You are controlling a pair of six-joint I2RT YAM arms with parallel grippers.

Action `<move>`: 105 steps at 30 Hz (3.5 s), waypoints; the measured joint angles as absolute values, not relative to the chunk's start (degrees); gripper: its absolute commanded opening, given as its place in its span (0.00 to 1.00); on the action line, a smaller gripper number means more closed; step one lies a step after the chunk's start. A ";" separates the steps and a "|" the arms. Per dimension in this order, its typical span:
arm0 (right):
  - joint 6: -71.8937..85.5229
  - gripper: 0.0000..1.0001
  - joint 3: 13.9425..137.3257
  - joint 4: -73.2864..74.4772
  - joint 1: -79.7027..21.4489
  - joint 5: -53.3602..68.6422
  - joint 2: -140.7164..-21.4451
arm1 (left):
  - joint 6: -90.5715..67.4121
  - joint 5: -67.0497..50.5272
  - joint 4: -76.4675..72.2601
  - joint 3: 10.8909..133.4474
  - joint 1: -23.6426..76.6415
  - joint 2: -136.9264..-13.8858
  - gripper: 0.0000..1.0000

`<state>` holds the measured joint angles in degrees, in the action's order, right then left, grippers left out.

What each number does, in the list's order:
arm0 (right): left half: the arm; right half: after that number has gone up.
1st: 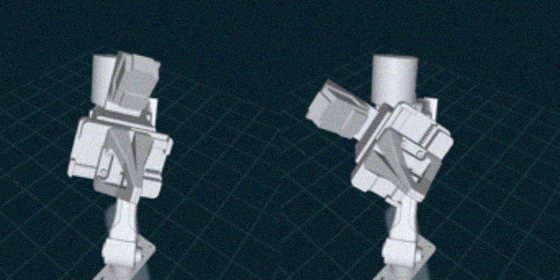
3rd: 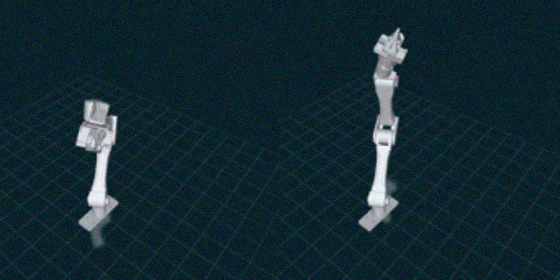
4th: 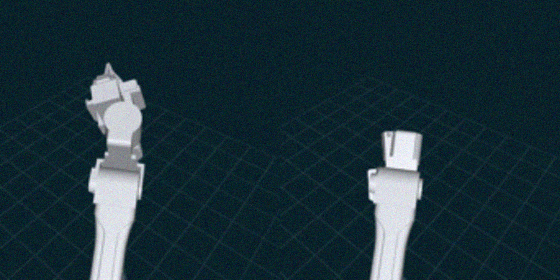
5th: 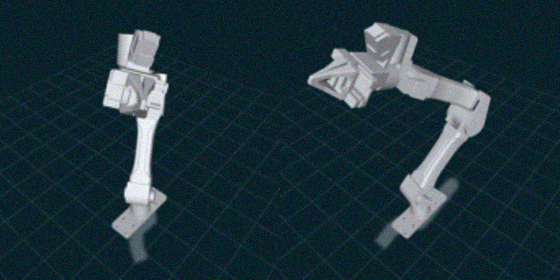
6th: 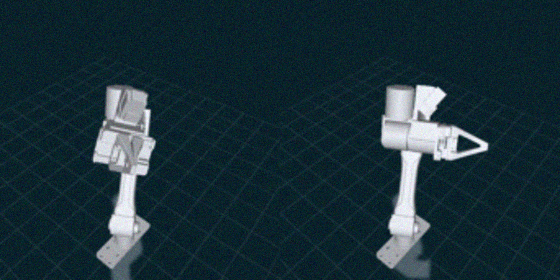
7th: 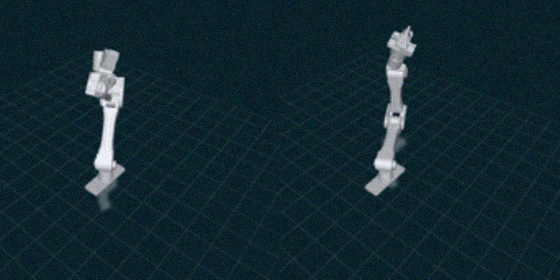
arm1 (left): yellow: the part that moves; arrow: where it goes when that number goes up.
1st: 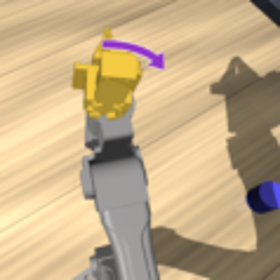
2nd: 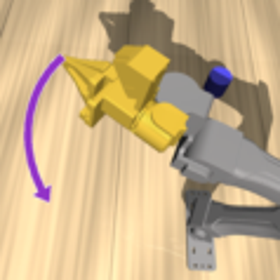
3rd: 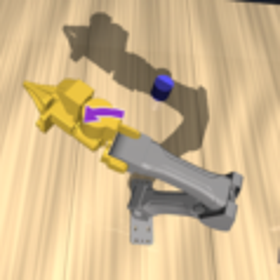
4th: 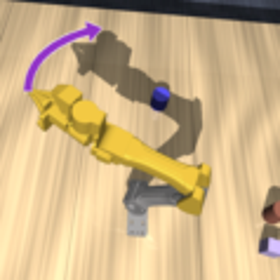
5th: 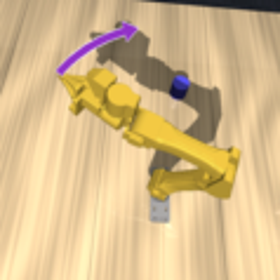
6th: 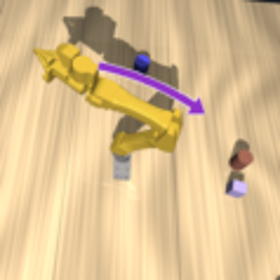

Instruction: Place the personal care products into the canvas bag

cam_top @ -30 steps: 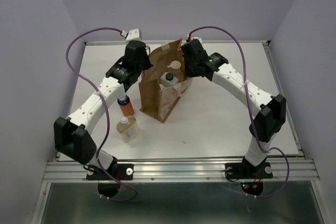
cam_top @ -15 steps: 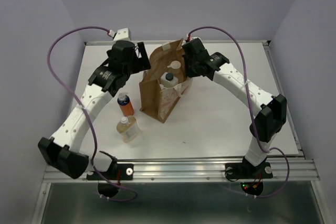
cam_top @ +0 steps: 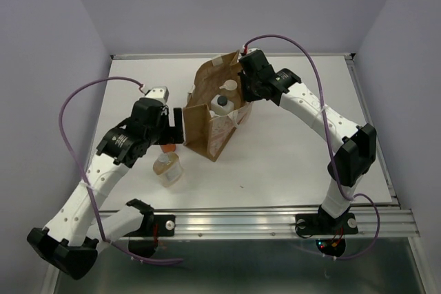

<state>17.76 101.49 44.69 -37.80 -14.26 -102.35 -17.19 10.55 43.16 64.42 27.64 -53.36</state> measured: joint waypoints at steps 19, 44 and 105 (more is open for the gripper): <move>15.18 0.01 101.51 44.51 -37.50 -10.33 -102.37 | -23.99 5.56 49.91 52.47 27.68 -52.97 0.99; 14.55 0.01 101.45 43.75 -37.47 -8.60 -102.72 | -25.63 3.18 53.89 51.99 30.76 -57.98 0.00; 15.22 0.01 99.35 42.63 -37.47 -9.04 -100.90 | -10.37 -7.14 38.74 94.74 36.34 -84.33 0.00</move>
